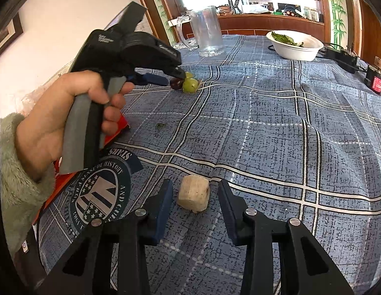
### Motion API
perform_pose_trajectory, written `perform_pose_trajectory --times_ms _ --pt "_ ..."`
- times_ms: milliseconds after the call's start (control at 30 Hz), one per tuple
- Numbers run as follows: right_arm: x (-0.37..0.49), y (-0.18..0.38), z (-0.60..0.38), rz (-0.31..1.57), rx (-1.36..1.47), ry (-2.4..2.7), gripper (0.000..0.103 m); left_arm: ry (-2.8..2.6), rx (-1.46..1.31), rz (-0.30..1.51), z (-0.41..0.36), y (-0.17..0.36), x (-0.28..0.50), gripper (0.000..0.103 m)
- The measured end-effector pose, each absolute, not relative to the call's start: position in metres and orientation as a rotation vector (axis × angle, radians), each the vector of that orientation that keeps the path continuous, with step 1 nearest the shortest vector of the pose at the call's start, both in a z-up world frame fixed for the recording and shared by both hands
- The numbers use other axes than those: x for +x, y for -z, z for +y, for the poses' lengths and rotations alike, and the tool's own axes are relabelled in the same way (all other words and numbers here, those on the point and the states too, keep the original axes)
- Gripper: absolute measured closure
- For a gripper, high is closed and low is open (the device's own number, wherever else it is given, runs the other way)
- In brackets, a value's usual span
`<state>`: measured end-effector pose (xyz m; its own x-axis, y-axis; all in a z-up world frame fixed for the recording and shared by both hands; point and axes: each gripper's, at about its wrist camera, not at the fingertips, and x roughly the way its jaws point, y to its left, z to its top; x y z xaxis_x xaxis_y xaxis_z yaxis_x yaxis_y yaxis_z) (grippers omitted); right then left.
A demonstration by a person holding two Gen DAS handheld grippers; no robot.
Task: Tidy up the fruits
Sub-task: 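Grasp a dark purple grape with the left tool while the right tool grasps a beige bread cube, then carry the grape toward the tray with the left tool while the right tool carries the bread cube there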
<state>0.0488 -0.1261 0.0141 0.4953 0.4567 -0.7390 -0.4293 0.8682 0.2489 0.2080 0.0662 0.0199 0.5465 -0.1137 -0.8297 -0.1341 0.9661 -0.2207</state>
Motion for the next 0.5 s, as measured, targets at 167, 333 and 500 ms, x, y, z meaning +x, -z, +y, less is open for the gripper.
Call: perform_pose_trajectory --times_ms 167,333,500 --pt "0.048 -0.013 -0.125 0.909 0.035 -0.539 0.064 -0.034 -0.285 0.991 0.067 -0.018 0.216 0.074" --pt "0.049 -0.012 -0.124 0.913 0.037 -0.542 0.065 -0.047 -0.310 0.987 0.073 -0.014 0.220 0.074" --pt "0.050 -0.012 -0.125 0.915 0.042 -0.544 0.068 -0.017 -0.309 0.984 0.077 -0.016 0.208 0.074"
